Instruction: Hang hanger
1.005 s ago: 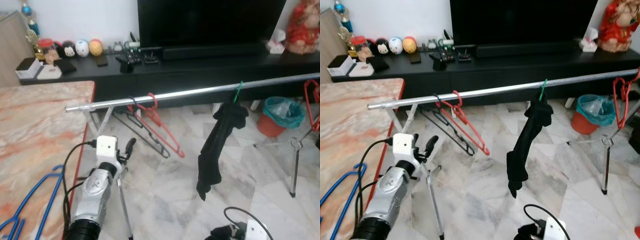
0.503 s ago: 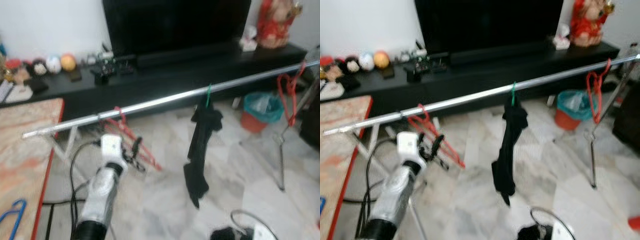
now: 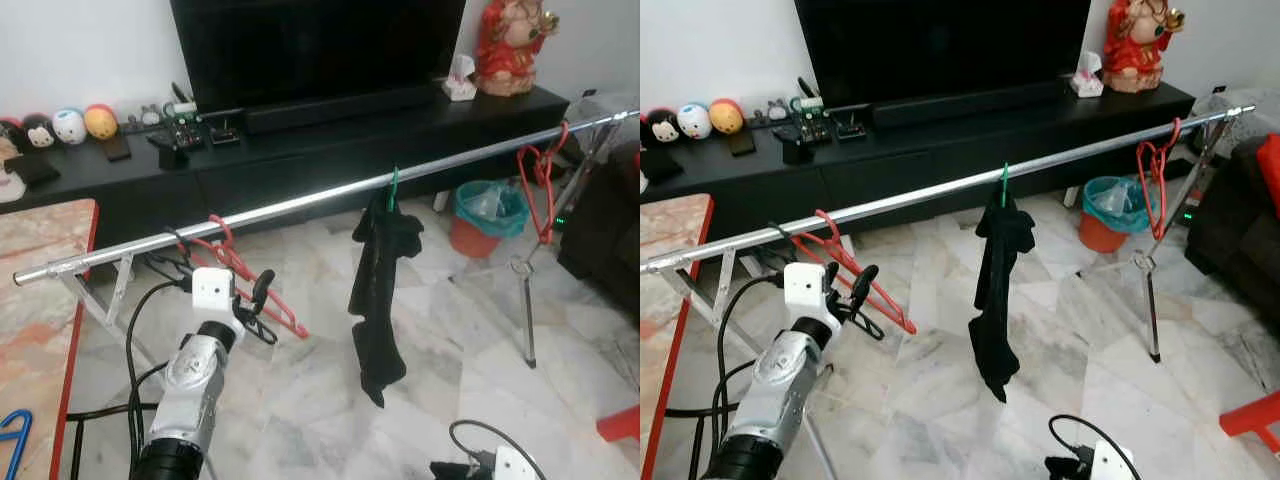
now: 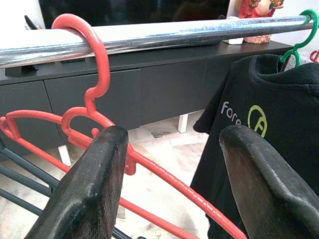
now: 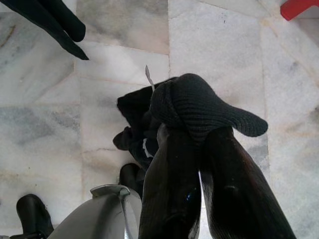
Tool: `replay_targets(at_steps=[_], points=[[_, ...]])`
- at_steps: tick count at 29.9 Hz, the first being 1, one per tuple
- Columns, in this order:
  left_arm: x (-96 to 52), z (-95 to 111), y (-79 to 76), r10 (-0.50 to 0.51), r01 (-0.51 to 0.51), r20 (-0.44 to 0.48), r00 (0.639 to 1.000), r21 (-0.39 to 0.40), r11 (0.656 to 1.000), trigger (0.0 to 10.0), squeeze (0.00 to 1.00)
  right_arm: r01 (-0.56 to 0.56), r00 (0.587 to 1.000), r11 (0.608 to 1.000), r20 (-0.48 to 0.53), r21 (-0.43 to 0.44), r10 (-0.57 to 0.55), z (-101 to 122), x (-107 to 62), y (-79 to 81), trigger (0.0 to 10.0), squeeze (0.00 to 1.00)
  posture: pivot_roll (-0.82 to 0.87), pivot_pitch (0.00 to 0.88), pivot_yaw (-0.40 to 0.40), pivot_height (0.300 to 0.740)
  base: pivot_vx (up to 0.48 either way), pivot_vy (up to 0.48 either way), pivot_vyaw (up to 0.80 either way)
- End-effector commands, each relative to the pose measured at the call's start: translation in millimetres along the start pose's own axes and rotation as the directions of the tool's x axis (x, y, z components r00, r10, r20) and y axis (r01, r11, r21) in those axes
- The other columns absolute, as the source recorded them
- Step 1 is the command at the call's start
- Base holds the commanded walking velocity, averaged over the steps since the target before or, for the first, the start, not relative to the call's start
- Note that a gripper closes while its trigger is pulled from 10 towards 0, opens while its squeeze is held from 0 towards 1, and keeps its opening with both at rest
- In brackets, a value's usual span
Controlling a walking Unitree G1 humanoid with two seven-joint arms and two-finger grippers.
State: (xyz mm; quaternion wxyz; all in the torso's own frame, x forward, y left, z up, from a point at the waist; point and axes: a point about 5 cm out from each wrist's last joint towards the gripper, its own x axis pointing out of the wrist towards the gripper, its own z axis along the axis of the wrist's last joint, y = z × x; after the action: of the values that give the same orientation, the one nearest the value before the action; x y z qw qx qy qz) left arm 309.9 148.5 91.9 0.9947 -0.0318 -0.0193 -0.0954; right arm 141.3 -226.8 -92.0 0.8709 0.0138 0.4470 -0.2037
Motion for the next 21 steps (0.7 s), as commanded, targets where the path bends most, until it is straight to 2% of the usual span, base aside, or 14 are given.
replay_targets(at_steps=[1,7,21], points=[[-0.8,1.6,1.4,0.005,-0.005,-0.002,1.0,-0.001,1.0,10.0,0.0,-0.005,1.0,1.0,0.015,-0.005,0.005,1.7,0.0,1.1,10.0,0.0,0.01,0.0,0.015,0.74,0.0,0.0,0.0],[0.2,0.3,0.3,0.005,-0.005,-0.015,1.0,0.009,1.0,10.0,0.0,-0.007,1.0,1.0,0.013,-0.005,0.007,1.1,-0.2,1.9,10.0,0.0,0.01,0.0,0.015,0.74,0.0,0.0,0.0],[0.3,0.6,1.7,0.017,-0.017,-0.017,1.0,0.019,1.0,10.0,0.0,-0.01,1.0,1.0,0.005,-0.01,0.01,-0.7,-0.5,1.9,10.0,0.0,0.01,0.0,0.014,0.74,0.33,0.0,0.0]])
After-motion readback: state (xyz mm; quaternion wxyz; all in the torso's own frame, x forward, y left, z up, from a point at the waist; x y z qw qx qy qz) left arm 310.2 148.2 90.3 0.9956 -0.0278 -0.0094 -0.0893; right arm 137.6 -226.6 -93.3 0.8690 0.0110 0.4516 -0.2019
